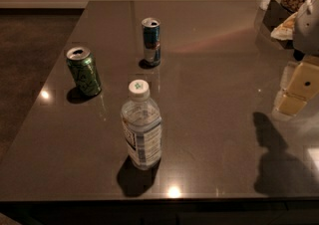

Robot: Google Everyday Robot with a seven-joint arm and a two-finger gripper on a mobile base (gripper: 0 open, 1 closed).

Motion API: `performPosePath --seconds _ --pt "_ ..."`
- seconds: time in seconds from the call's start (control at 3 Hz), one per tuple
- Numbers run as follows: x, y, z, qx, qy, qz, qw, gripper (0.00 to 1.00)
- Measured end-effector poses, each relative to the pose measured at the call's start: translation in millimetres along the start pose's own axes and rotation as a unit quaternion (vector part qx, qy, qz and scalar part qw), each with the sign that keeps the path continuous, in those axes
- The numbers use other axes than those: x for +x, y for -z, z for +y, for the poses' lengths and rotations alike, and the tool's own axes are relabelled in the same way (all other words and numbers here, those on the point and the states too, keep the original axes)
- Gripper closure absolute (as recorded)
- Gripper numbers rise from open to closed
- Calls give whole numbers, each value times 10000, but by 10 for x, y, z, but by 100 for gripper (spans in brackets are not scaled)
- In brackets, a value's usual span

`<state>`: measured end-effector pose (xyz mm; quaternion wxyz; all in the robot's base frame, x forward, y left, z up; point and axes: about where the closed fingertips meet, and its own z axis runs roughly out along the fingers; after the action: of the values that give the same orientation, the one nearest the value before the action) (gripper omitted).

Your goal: Knock redbull can over

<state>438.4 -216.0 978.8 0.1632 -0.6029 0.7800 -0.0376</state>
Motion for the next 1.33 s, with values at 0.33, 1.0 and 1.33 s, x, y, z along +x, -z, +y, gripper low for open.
performPosePath --seconds 0.33,1.0,1.33 --pt "0 0 0 1 0 0 10000 0" --pt "-397 -181 -293 230 -215 -544 9980 0" --pt "-719 -355 -496 551 -414 -776 9946 0"
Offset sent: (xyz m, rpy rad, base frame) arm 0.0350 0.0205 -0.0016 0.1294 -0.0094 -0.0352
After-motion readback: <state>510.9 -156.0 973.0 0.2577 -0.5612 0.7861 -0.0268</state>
